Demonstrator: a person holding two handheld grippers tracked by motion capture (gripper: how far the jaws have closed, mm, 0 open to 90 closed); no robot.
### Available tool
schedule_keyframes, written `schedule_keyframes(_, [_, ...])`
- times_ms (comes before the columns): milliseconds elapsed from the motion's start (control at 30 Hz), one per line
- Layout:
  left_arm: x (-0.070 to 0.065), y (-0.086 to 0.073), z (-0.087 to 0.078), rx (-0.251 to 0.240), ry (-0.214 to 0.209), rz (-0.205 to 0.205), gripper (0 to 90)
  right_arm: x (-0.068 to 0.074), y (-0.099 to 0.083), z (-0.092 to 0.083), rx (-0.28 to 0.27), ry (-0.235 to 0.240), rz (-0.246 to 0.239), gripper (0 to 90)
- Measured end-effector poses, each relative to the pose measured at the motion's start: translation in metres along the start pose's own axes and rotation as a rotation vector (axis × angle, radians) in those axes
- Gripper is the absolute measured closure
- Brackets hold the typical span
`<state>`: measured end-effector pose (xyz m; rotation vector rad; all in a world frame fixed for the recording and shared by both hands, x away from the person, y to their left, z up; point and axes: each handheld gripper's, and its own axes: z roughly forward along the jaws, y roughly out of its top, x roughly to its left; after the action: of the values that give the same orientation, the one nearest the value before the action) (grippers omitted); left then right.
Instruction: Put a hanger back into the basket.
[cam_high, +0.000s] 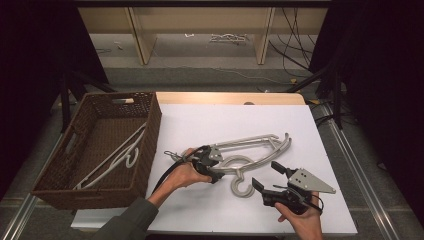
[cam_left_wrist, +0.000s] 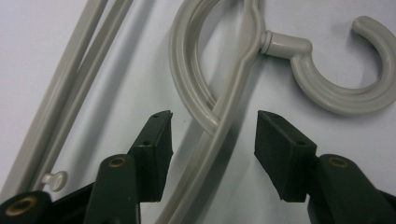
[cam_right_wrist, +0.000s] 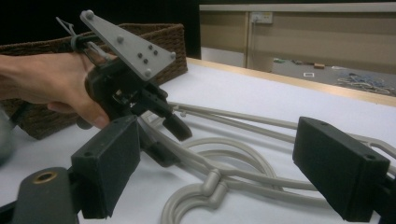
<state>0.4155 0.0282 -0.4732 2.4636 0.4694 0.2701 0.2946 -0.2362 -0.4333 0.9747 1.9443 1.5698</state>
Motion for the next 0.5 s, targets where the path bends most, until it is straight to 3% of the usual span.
schedule_keyframes(233, [0.0023,-0.0012,0.0030,0.016,0.014,0.014,60.7,0.0002,0.0005,-0.0006,0.001,-0.005,-0.005,16.0])
schedule_keyframes(333, [0.0078,-0.0015,0.0035,0.020,-0.019,0.014,65.7,0.0005,0.0012,-0.0024,0.016,-0.004,-0.008,16.0])
schedule_keyframes(367, [0.0087,-0.0010,0.0033,0.024,-0.028,0.023,67.6,0.0008,0.0010,-0.0007,-0.003,0.003,-0.004,16.0])
schedule_keyframes(433, [0.0053,-0.0003,0.0044,0.010,-0.032,0.023,70.6,0.0008,0.0008,-0.0007,-0.003,0.006,-0.001,16.0])
schedule_keyframes(467, [0.0058,0.0007,0.0029,0.033,-0.020,0.072,71.7,0.0008,0.0007,-0.0009,-0.002,0.006,-0.001,16.1])
schedule_keyframes(500, [0.0049,0.0012,0.0026,0.039,-0.015,0.077,72.7,0.0008,0.0010,-0.0013,-0.003,0.006,0.000,16.0])
